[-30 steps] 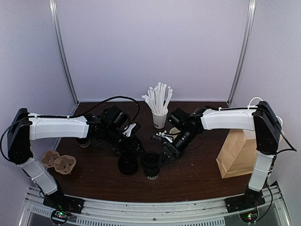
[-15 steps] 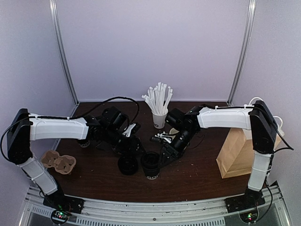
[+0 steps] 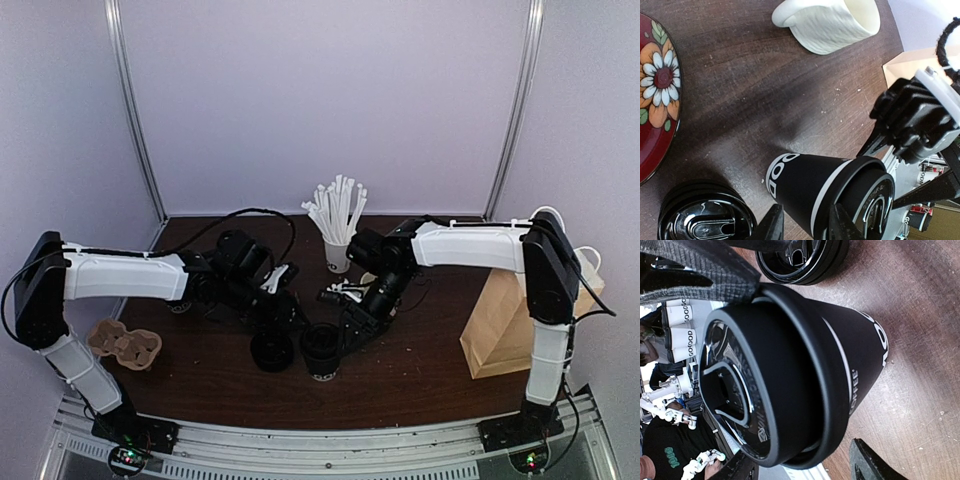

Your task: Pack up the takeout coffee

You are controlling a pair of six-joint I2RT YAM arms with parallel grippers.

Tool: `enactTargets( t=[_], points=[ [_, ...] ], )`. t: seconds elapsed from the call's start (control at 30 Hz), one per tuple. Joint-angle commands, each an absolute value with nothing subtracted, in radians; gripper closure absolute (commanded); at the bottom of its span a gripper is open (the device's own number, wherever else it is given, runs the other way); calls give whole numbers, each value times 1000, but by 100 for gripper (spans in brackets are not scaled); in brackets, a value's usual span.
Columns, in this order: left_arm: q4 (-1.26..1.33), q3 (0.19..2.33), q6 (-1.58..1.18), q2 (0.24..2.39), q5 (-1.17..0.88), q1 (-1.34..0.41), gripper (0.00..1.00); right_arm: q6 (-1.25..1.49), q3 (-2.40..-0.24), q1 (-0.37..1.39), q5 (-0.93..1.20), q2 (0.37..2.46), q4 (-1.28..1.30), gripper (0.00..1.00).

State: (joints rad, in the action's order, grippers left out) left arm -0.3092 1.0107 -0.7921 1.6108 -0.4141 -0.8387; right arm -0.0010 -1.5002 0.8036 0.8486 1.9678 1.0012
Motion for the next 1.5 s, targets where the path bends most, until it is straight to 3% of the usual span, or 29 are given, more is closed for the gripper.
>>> enactTargets(
  t=[0.0,0.33,0.7,0.93,1.13,1.3,1.47],
  points=[
    [-506,934,-791,1693,-315,-838,69,-23,-1493,784,402,2103,896,37],
    [-505,1010,-734,1633,-277,-860,68,-73,-1487,776,415,2018,891,38],
    [-393,1068,-705,1479,-261,-865,49,-170,-1540,759,647,1894,960,32],
    [-418,1138,-642,1442,-244,-865,44,-245,-1574,759,607,1809,1015,31],
    [-527,1147,-579,1391,-58,-864,42,-341,-1577,776,540,1737,1026,30],
    [-581,1140,-557,1344,118,-864,28,-518,-1566,859,391,1671,953,22],
    [-639,1155,-568,1333,233,-862,19,-587,-1582,951,373,1697,889,10]
  ],
)
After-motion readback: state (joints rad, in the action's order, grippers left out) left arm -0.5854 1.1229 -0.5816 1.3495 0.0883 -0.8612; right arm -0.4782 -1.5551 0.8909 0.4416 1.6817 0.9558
